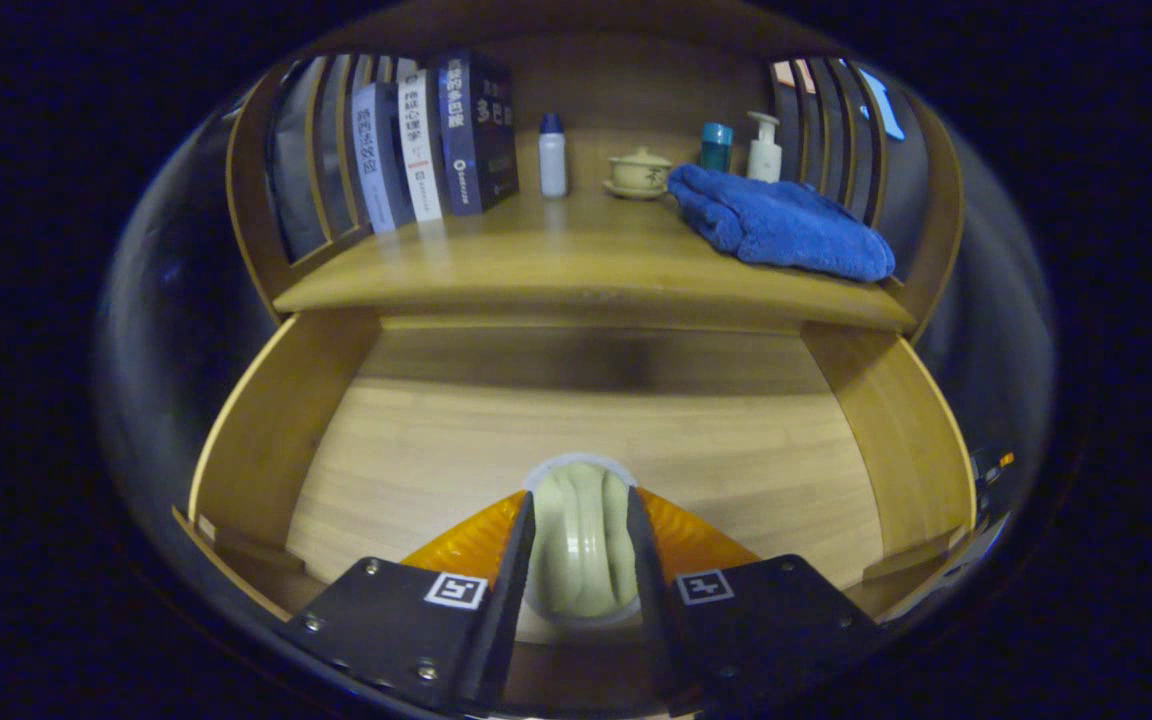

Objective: Pull open the drawer, take out the items inside it, and place them on the countertop above the cabinet.

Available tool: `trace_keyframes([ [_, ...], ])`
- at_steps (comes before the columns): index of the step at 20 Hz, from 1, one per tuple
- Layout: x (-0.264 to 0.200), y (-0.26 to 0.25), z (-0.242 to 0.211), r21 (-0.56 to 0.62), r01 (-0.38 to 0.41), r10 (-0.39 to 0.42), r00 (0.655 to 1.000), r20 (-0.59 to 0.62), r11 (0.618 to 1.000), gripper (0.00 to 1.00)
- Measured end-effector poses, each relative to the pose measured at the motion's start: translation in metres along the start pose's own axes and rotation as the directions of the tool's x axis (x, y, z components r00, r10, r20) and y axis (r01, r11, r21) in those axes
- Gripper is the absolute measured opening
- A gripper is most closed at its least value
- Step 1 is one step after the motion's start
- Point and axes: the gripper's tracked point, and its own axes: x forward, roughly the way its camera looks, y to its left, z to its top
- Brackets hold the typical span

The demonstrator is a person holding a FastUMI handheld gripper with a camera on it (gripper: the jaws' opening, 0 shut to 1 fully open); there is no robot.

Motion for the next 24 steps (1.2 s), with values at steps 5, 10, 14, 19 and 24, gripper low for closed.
trace_keyframes([
  [5, 0.01, -0.006, -0.006, 0.013, 0.013, -0.013, 1.0, -0.004, 1.0, 0.26],
  [10, -0.004, -0.004, 0.009, 0.011, 0.027, -0.027, 0.998, 0.059, 1.0, 0.16],
  [14, -0.035, 0.0, 0.045, 0.018, 0.035, -0.038, 0.983, 0.179, 0.999, 0.16],
  [19, -0.06, 0.007, 0.124, 0.045, 0.02, -0.035, 0.92, 0.39, 0.999, 0.16],
  [24, -0.041, 0.011, 0.185, 0.036, 0.0, -0.017, 0.881, 0.473, 0.999, 0.16],
])
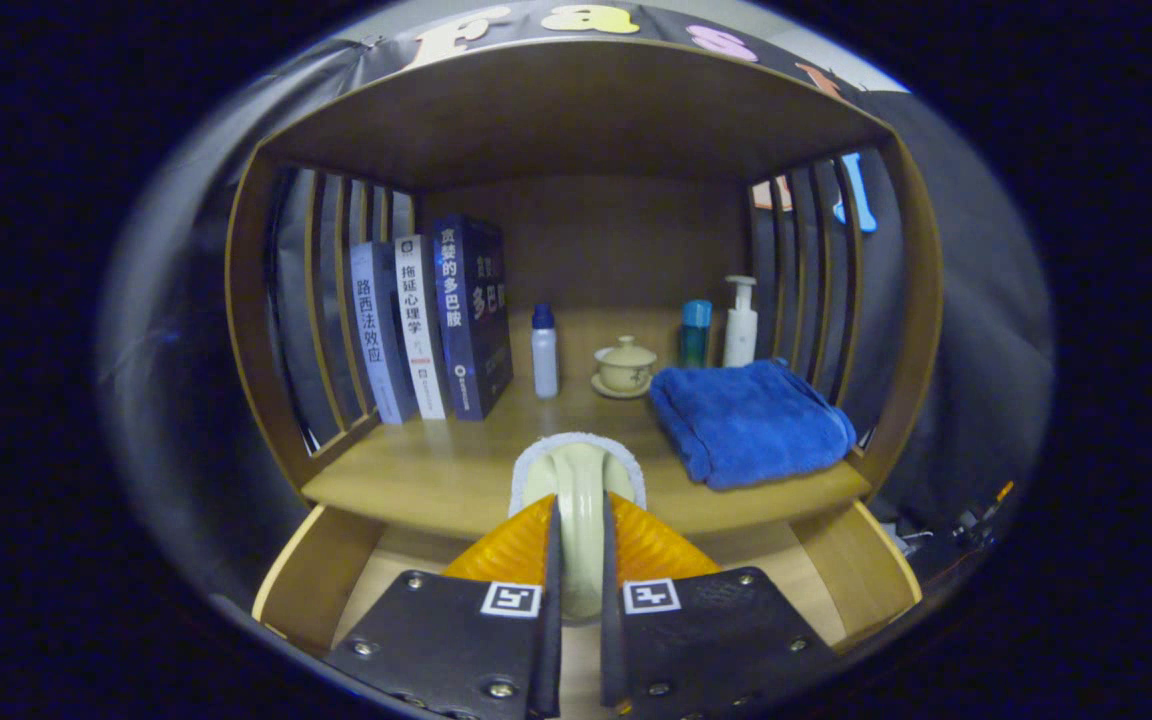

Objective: Pull open the drawer, take out the items inside it, and place them on the countertop above the cabinet.

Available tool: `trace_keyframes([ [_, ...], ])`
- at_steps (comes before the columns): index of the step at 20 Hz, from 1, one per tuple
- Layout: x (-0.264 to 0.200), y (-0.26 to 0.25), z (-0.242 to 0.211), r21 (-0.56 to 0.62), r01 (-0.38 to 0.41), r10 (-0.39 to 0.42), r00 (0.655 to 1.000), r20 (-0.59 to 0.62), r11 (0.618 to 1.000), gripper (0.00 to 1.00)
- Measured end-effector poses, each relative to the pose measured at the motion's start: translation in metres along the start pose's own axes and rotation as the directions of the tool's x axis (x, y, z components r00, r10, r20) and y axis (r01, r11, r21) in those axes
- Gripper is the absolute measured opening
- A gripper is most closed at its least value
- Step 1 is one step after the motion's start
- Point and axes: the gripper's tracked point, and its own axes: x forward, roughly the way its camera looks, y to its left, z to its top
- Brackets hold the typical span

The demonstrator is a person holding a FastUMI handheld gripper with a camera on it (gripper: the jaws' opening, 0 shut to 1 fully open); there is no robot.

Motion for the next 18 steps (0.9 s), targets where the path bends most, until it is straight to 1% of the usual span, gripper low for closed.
trace_keyframes([
  [2, 0.02, 0.002, 0.005, 0.004, -0.012, 0.012, 1.0, 0.007, 1.0, 0.16],
  [5, 0.044, -0.001, 0.0, 0.003, -0.004, 0.004, 1.0, -0.017, 1.0, 0.16],
  [8, 0.056, 0.001, 0.005, 0.001, -0.02, 0.02, 1.0, 0.019, 1.0, 0.16],
  [11, 0.067, 0.007, -0.002, -0.002, -0.029, 0.029, 0.999, 0.028, 1.0, 0.21],
  [12, 0.07, 0.012, -0.008, -0.009, -0.05, 0.05, 0.999, 0.02, 0.999, 0.23],
  [13, 0.071, 0.013, -0.011, -0.03, -0.046, 0.047, 0.999, 0.019, 0.998, 0.34],
  [15, 0.07, 0.018, -0.013, -0.071, -0.046, 0.049, 0.998, 0.045, 0.996, 0.46],
  [16, 0.069, 0.019, -0.012, -0.087, -0.045, 0.05, 0.997, 0.065, 0.995, 0.48],
  [18, 0.063, 0.026, -0.006, -0.103, -0.054, 0.066, 0.991, 0.115, 0.993, 0.48],
])
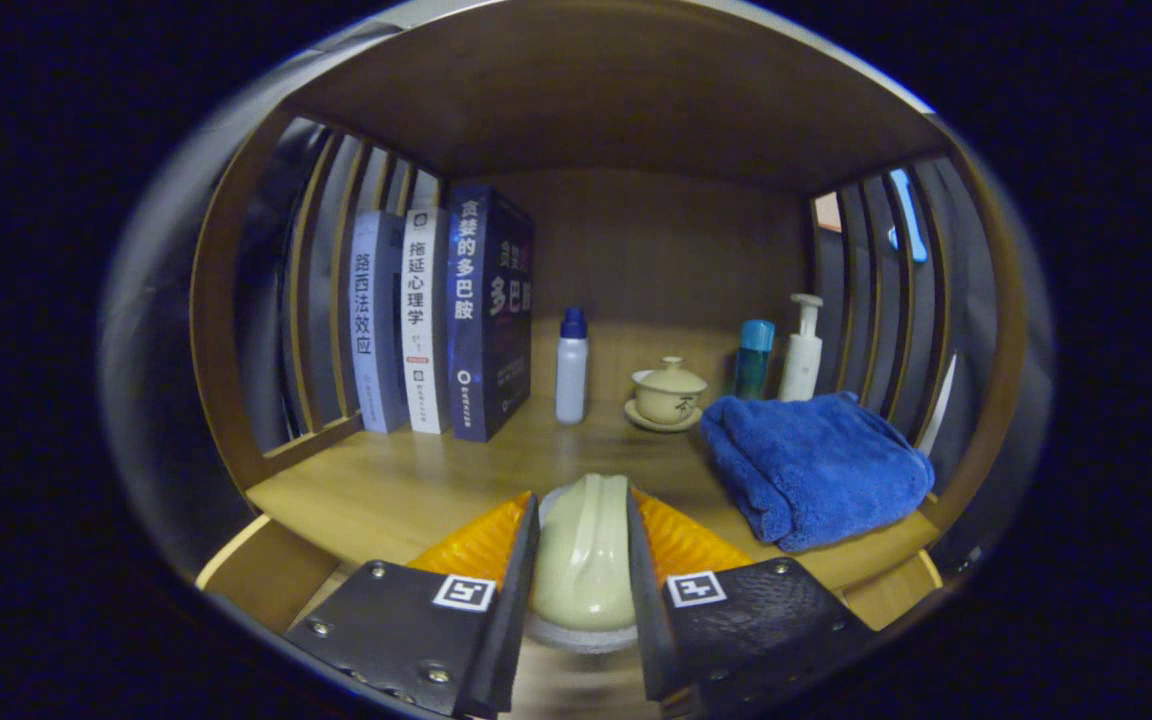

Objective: Pull open the drawer, take out the items inside it, and place them on the countertop above the cabinet.

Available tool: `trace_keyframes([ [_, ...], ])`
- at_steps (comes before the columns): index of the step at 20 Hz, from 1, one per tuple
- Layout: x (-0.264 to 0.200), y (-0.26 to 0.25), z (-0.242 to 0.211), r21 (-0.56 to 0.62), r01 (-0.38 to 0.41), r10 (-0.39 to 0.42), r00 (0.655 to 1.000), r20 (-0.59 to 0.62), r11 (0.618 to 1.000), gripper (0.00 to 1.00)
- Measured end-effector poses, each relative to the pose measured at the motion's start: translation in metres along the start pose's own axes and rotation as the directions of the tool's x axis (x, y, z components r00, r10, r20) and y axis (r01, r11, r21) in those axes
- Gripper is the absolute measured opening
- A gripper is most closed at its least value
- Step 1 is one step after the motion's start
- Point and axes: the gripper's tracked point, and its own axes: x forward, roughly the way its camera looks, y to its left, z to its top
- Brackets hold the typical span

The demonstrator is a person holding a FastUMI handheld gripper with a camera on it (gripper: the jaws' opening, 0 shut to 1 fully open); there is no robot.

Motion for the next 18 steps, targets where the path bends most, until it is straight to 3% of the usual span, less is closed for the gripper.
trace_keyframes([
  [1, -0.002, 0.0, 0.007, 0.002, -0.001, 0.001, 0.999, 0.032, 1.0, 0.56],
  [5, -0.012, 0.0, 0.023, 0.038, -0.016, 0.012, 0.993, 0.12, 0.999, 0.56],
  [18, -0.015, 0.001, 0.021, 0.064, -0.034, 0.026, 0.992, 0.125, 0.997, 0.56],
])
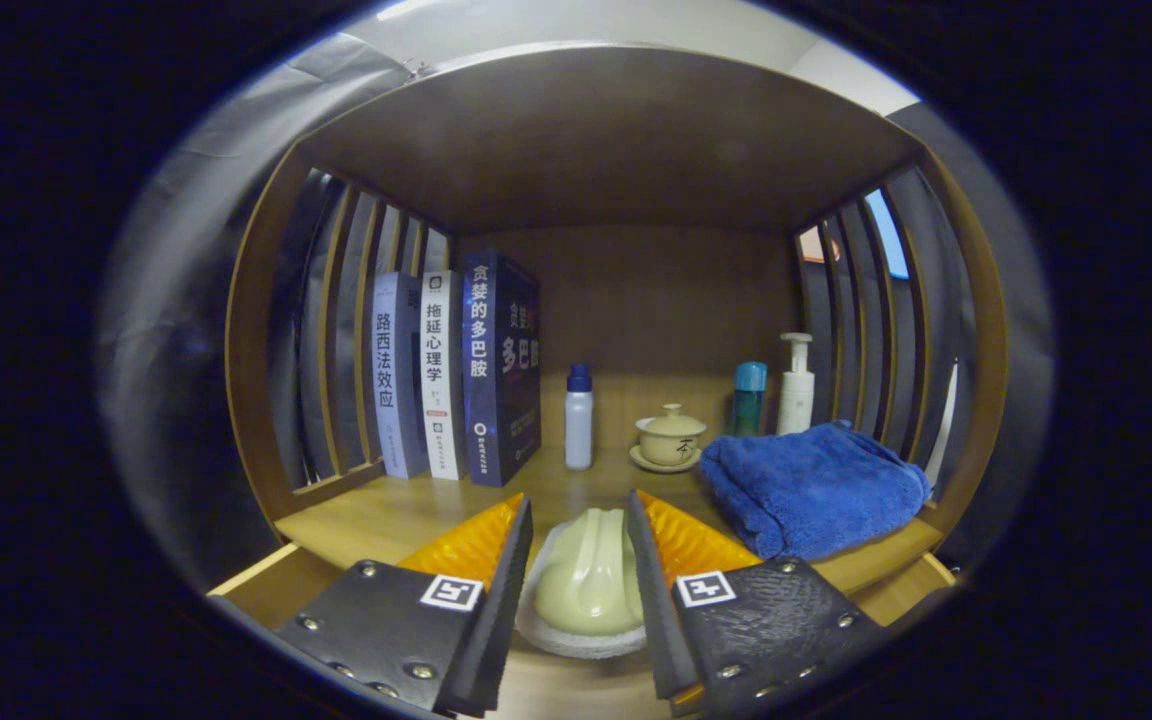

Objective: Pull open the drawer, take out the items inside it, and place them on the countertop above the cabinet.

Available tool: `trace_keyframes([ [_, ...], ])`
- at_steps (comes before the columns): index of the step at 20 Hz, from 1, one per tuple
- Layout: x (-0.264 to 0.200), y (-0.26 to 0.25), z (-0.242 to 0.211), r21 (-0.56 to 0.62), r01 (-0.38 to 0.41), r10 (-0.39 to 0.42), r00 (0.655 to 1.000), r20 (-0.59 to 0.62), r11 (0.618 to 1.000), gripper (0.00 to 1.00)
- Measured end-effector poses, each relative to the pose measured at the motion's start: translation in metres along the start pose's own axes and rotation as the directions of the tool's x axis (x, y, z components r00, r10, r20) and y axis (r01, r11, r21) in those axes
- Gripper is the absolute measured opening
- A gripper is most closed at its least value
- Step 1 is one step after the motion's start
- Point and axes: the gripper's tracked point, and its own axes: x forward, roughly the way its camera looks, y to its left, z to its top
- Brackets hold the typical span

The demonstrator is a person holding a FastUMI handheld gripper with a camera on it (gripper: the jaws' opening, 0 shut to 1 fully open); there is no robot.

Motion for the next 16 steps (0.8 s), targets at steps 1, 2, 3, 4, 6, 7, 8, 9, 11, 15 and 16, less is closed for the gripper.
trace_keyframes([
  [1, -0.001, 0.001, 0.001, 0.0, -0.005, 0.005, 1.0, 0.003, 1.0, 0.56],
  [2, -0.001, 0.002, 0.003, 0.001, -0.011, 0.011, 1.0, 0.008, 1.0, 0.56],
  [3, -0.002, 0.004, 0.005, 0.001, -0.016, 0.016, 1.0, 0.015, 1.0, 0.56],
  [4, -0.003, 0.005, 0.006, 0.001, -0.022, 0.022, 0.999, 0.023, 1.0, 0.56],
  [6, -0.004, 0.008, 0.008, 0.001, -0.031, 0.031, 0.999, 0.033, 1.0, 0.56],
  [7, -0.003, 0.008, 0.008, 0.002, -0.033, 0.033, 0.999, 0.032, 0.999, 0.56],
  [8, -0.004, 0.008, 0.007, 0.003, -0.032, 0.032, 0.999, 0.029, 0.999, 0.56],
  [9, -0.003, 0.006, 0.006, 0.002, -0.028, 0.027, 0.999, 0.026, 1.0, 0.56],
  [11, -0.004, 0.007, 0.007, 0.003, -0.03, 0.03, 0.999, 0.029, 1.0, 0.56],
  [15, -0.006, 0.009, 0.011, 0.001, -0.037, 0.037, 0.998, 0.045, 0.999, 0.56],
  [16, -0.006, 0.009, 0.012, -0.001, -0.038, 0.038, 0.998, 0.051, 0.999, 0.56],
])
